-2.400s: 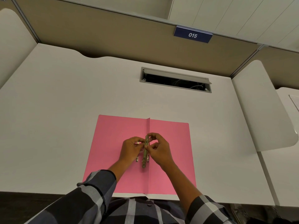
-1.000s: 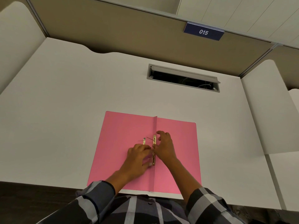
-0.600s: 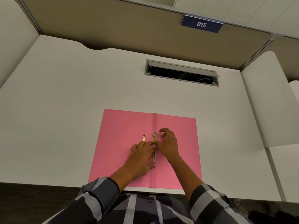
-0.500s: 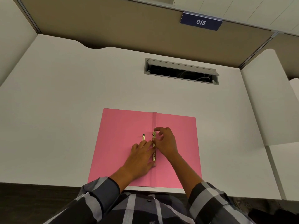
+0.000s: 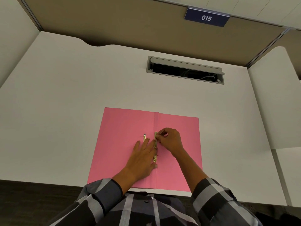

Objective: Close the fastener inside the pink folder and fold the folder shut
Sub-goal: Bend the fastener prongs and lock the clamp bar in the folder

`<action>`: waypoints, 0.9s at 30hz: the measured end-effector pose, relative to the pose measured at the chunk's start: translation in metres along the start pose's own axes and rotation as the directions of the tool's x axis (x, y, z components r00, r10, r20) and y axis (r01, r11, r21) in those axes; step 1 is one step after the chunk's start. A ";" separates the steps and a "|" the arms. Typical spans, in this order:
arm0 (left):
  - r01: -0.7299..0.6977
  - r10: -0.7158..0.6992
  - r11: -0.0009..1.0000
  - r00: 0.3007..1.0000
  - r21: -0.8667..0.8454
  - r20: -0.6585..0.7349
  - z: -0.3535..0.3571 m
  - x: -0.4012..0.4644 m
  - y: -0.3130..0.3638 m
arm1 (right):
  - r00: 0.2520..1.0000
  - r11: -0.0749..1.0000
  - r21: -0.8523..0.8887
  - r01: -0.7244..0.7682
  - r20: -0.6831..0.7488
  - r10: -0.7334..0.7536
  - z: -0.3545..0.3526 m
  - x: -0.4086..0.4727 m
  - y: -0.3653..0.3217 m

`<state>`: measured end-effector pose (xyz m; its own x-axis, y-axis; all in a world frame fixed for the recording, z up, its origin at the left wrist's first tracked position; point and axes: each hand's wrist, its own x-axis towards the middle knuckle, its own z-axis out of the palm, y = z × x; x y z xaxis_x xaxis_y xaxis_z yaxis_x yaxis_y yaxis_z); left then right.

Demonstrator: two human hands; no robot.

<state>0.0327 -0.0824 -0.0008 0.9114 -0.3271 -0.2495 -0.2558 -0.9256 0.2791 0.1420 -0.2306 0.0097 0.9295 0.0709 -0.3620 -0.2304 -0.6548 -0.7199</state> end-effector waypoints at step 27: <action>0.025 -0.026 0.999 0.999 0.043 0.033 0.001 0.007 0.002 | 0.976 0.977 0.037 -0.209 0.072 0.206 -0.008 0.030 -0.021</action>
<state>0.0385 -0.0867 -0.0031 0.9067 -0.3087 -0.2872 -0.2467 -0.9408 0.2324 0.1776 -0.2210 0.0188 0.8392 -0.0115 -0.5437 -0.4296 -0.6270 -0.6499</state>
